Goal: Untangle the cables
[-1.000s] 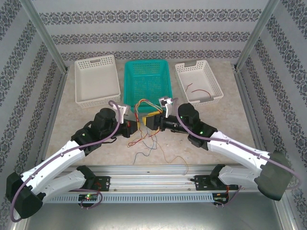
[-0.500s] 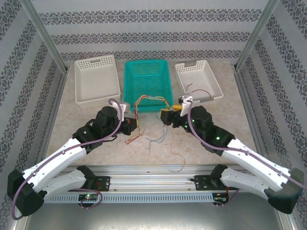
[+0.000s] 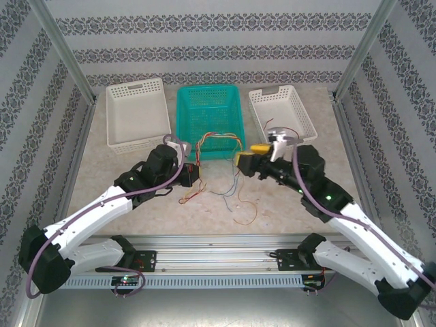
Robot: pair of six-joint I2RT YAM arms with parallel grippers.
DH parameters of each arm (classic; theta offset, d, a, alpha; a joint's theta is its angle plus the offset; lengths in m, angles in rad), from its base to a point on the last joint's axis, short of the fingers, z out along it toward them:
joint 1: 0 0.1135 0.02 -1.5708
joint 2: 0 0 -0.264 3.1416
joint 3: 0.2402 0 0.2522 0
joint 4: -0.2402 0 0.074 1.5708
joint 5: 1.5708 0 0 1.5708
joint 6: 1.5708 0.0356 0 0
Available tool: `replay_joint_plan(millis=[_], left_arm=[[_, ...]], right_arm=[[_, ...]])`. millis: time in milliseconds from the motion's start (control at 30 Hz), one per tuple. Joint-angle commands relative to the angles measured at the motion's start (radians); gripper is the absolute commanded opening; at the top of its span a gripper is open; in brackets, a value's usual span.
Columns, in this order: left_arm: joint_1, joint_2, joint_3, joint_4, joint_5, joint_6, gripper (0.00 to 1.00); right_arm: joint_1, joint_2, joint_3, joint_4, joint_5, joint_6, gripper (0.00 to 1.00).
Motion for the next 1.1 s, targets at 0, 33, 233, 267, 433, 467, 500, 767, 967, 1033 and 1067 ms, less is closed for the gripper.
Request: replay_joint_plan(millis=[0,33,233,267,433,467,500,767,967,1033,1067], left_arm=[[-0.021,0.0,0.025,0.077,0.052,-0.013,0.0],[-0.023,0.0,0.025,0.077,0.052,-0.013,0.0],[-0.032,0.005,0.027,0.086,0.069,-0.013,0.0],[-0.035,0.007,0.028,0.092,0.073,-0.015,0.0],[-0.044,0.001,0.027,0.13,0.098,-0.015,0.0],[-0.047,0.0,0.028,0.136,0.104,-0.013,0.0],[-0.049,0.001,0.026,0.14,0.109,-0.011,0.0],[-0.066,-0.012,0.004,0.173,0.129,-0.014,0.0],[-0.07,-0.024,-0.011,0.184,0.135,-0.015,0.0],[-0.07,-0.027,-0.017,0.18,0.133,-0.012,0.0],[-0.072,-0.031,-0.017,0.171,0.128,-0.008,0.0]], right_arm=[[0.036,0.073,-0.025,0.137,-0.107,0.074,0.71],[0.041,0.098,-0.033,0.185,-0.134,0.092,0.71],[0.075,0.226,-0.006,0.289,-0.139,0.118,0.68],[0.084,0.246,0.005,0.28,-0.12,0.108,0.67],[0.1,0.305,0.015,0.275,-0.034,0.078,0.61],[0.1,0.315,0.013,0.285,-0.023,0.081,0.6],[0.1,0.322,0.01,0.299,-0.018,0.086,0.59],[0.11,0.356,0.011,0.323,0.057,0.084,0.45],[0.111,0.359,0.006,0.352,0.057,0.094,0.19],[0.11,0.356,0.005,0.349,0.058,0.095,0.11],[0.11,0.352,0.002,0.344,0.059,0.091,0.06]])
